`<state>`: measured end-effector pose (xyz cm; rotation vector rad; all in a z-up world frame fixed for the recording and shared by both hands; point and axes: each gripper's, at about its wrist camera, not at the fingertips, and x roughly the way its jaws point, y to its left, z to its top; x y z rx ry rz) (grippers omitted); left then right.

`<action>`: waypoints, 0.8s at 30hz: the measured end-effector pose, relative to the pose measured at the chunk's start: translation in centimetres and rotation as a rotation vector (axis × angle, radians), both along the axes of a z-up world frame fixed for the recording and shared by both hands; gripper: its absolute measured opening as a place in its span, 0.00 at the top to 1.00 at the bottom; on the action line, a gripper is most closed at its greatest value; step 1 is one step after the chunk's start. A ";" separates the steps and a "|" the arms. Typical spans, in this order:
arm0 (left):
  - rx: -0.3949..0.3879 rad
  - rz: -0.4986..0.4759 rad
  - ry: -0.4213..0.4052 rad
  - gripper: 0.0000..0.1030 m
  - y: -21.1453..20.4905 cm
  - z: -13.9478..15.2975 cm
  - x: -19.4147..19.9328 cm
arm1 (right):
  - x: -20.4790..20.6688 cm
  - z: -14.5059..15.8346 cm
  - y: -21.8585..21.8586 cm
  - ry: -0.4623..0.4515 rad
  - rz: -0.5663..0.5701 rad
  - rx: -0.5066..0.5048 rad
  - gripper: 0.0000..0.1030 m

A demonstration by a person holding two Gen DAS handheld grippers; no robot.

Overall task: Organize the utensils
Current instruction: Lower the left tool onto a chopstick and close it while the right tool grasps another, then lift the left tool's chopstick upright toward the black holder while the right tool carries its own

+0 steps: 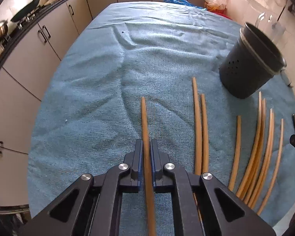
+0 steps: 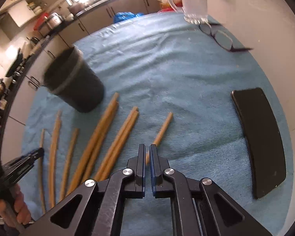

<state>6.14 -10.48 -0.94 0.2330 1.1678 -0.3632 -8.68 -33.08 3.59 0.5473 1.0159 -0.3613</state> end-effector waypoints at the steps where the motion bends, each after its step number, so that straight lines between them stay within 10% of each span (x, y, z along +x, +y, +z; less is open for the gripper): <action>1: -0.025 0.008 0.004 0.94 0.5 0.3 0.0 | -0.2 0.4 0.2 -0.025 0.006 0.007 0.95; 8: -0.109 0.007 -0.033 0.94 2.2 2.9 -0.8 | -1.6 2.4 0.8 -0.091 -0.026 0.028 0.93; 11: -0.099 -0.001 -0.029 0.94 1.9 2.8 -0.8 | -1.3 1.4 -0.8 -0.020 -0.051 0.080 0.65; 24: 0.025 -0.027 0.017 0.67 0.5 -0.2 -0.1 | 2.6 -2.7 -0.8 0.179 -0.070 0.020 0.71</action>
